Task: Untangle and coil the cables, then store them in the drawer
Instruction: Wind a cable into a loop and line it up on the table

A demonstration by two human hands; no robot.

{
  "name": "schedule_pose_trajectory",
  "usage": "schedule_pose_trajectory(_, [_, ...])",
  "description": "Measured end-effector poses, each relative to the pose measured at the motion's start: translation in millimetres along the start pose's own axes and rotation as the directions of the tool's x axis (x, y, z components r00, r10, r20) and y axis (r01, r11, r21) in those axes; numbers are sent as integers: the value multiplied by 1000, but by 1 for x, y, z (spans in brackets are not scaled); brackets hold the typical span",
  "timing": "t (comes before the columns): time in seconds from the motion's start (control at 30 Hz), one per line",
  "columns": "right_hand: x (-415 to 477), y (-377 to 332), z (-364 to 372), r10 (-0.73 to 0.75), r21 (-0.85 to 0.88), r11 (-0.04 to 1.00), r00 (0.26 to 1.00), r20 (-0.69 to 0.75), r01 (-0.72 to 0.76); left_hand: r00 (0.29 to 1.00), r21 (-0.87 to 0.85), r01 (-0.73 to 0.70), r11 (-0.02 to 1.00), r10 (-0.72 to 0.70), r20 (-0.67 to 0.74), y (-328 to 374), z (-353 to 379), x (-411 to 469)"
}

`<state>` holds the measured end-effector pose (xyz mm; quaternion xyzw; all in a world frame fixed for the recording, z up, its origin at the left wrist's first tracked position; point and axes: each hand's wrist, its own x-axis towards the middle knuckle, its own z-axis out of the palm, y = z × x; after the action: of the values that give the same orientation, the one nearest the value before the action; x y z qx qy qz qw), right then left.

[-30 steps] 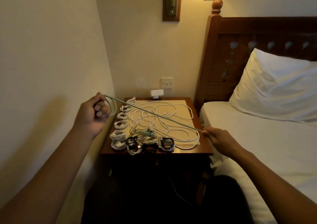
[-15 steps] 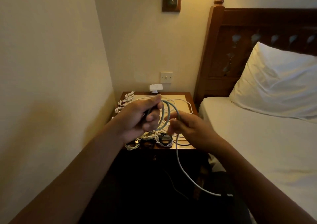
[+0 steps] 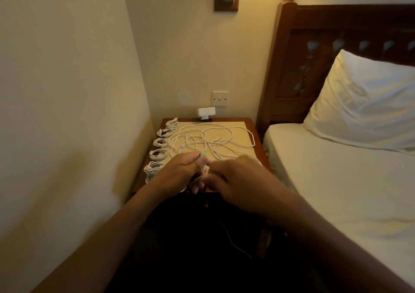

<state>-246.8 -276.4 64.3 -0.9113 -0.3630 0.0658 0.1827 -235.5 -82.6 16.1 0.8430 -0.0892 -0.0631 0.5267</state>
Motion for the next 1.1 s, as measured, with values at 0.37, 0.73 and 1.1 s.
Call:
schedule_pose_trajectory(0.37, [18, 118, 14, 160, 99, 986, 927, -340, -134, 995, -739, -102, 666, 70, -74, -23, -50, -22])
schedule_pose_trajectory(0.73, [18, 144, 89, 294, -113, 949, 956, -5, -293, 974, -870, -210, 447, 21, -224, -1, -42, -17])
schedule_pose_trajectory(1.1, [23, 94, 72, 275, 284, 937, 931, -239, -204, 994, -934, -99, 344, 0, -106, 13, 9, -16])
